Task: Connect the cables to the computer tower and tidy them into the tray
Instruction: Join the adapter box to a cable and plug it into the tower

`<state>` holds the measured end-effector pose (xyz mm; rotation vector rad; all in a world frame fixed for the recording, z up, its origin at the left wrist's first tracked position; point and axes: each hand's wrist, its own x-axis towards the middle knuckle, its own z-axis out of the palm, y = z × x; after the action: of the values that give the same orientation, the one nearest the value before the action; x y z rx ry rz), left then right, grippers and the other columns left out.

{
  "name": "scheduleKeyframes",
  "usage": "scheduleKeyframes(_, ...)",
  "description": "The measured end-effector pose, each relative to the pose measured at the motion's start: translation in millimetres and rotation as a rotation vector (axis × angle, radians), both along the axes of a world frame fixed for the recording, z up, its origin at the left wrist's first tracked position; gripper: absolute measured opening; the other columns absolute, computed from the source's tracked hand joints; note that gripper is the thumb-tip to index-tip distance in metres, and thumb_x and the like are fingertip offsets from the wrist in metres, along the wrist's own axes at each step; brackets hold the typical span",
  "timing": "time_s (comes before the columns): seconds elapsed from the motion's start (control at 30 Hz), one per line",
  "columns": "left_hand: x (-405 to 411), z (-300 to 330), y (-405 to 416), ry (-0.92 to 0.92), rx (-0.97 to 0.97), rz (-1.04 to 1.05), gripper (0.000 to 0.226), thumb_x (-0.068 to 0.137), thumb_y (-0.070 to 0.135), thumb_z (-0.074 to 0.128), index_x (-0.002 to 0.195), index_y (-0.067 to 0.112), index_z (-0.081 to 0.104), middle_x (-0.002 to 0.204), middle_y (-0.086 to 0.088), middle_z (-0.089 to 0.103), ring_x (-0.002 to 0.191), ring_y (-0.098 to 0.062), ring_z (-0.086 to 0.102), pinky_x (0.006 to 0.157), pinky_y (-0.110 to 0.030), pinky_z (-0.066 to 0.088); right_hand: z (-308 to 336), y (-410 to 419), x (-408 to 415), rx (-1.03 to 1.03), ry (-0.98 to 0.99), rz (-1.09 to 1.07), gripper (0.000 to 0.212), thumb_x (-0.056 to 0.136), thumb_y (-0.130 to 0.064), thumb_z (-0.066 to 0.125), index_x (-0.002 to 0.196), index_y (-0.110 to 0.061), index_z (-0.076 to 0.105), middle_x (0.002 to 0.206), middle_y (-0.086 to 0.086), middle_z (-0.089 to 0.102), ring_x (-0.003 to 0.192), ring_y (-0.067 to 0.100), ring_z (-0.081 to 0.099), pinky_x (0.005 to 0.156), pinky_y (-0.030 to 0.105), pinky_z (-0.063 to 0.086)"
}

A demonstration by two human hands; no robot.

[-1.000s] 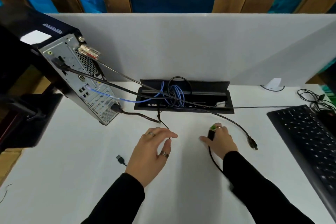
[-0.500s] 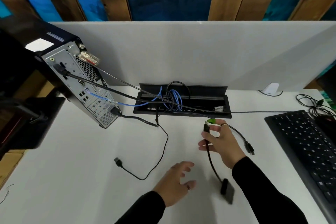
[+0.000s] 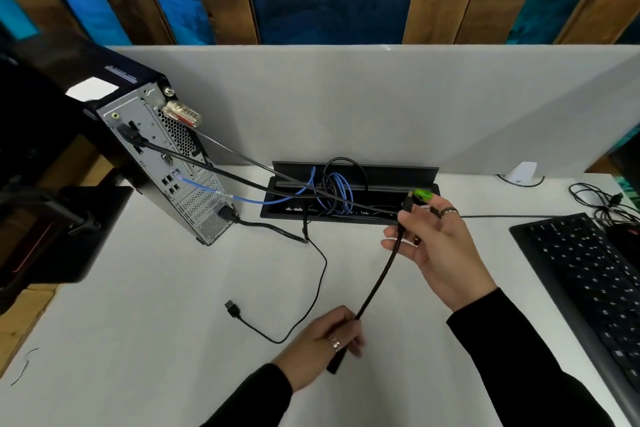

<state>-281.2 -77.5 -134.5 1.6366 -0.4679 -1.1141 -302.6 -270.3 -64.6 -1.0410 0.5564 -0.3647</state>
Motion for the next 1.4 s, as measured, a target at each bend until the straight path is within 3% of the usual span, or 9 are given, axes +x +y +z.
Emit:
scheduleKeyframes(0.13,14.3,16.4,16.5,0.100,-0.034,0.098,0.016,0.079,0.030,0.058,0.085,0.015,0.060,0.065,0.003,0.049,0.054,-0.011,0.044,0.056,-0.024,0.043,-7.1,-2.6,-2.1,0.015,0.013,-0.048,0.023,0.091,0.002,0.049,0.108,-0.013,0.049,0.090,0.007,0.057,0.062,0.021,0.066,0.054,0.030,0.055)
scheduleKeyframes(0.27,23.2,24.7,30.2,0.029,-0.062,0.090,0.039,0.064,0.024,0.075,0.099,0.017,0.060,0.075,0.009,0.065,0.065,-0.012,0.058,0.056,-0.024,0.047,-24.0,-1.6,-6.3,-0.010,0.064,-0.063,0.028,0.094,-0.001,0.046,0.121,-0.007,0.046,0.105,0.011,0.064,0.062,0.021,0.066,0.050,0.027,0.052)
scheduleKeyframes(0.37,25.0,29.9,36.3,0.045,-0.127,0.225,0.036,0.070,-0.003,0.073,0.101,0.007,0.060,0.089,-0.002,0.073,0.072,-0.017,0.066,0.057,-0.026,0.052,-40.9,-4.2,-10.9,-0.040,0.103,-0.112,0.029,0.094,-0.001,0.047,0.122,-0.007,0.047,0.106,0.010,0.067,0.061,0.019,0.067,0.050,0.026,0.051)
scheduleKeyframes(0.47,21.8,33.1,34.8,0.027,-0.148,0.416,0.037,0.072,-0.017,0.066,0.100,0.007,0.062,0.088,-0.012,0.073,0.068,-0.019,0.067,0.057,-0.024,0.053,-58.4,-3.4,-16.0,-0.060,0.152,-0.133,0.029,0.094,-0.001,0.047,0.122,-0.006,0.046,0.106,0.011,0.065,0.062,0.019,0.068,0.052,0.027,0.055)
scheduleKeyframes(0.67,13.4,38.8,23.4,-0.022,-0.237,0.732,0.028,0.074,-0.012,0.065,0.094,0.008,0.067,0.077,-0.002,0.075,0.066,-0.009,0.065,0.059,-0.014,0.051,-89.3,13.1,-28.7,-0.080,0.297,-0.026,0.033,0.090,0.003,0.052,0.118,-0.011,0.042,0.089,0.014,0.061,0.067,0.028,0.065,0.056,0.032,0.057)
scheduleKeyframes(0.83,7.8,48.6,15.5,-0.107,-0.263,0.711,0.028,0.070,-0.012,0.069,0.090,0.006,0.069,0.084,-0.006,0.075,0.070,-0.012,0.065,0.068,-0.013,0.052,-108.5,33.8,-34.1,-0.198,0.412,0.163,0.029,0.089,0.001,0.055,0.116,-0.008,0.046,0.085,0.010,0.062,0.063,0.022,0.061,0.053,0.027,0.054)
scheduleKeyframes(1.2,11.2,52.0,20.7,-0.110,-0.257,0.744,0.027,0.073,-0.013,0.066,0.090,0.007,0.068,0.081,0.003,0.076,0.074,-0.003,0.070,0.066,-0.008,0.051,-115.2,41.3,-32.5,-0.305,0.488,0.322,0.013,0.089,-0.011,0.059,0.100,-0.016,0.056,0.097,0.011,0.066,0.063,0.017,0.061,0.055,0.024,0.050)
scheduleKeyframes(1.3,15.8,47.7,25.1,-0.098,-0.267,0.779,0.026,0.072,-0.005,0.069,0.092,0.011,0.069,0.084,0.001,0.076,0.081,-0.009,0.070,0.073,-0.012,0.054,-117.9,42.8,-34.1,-0.316,0.493,0.360,0.010,0.088,-0.013,0.060,0.097,-0.016,0.058,0.094,0.010,0.067,0.062,0.016,0.061,0.056,0.024,0.049)
scheduleKeyframes(1.4,20.4,44.8,29.3,-0.040,-0.307,0.807,0.026,0.067,0.005,0.074,0.092,0.013,0.071,0.089,-0.005,0.075,0.087,-0.021,0.070,0.081,-0.027,0.057,-120.1,45.1,-36.5,-0.333,0.494,0.415,0.008,0.089,-0.014,0.059,0.097,-0.016,0.060,0.087,0.006,0.067,0.060,0.014,0.060,0.056,0.024,0.048)
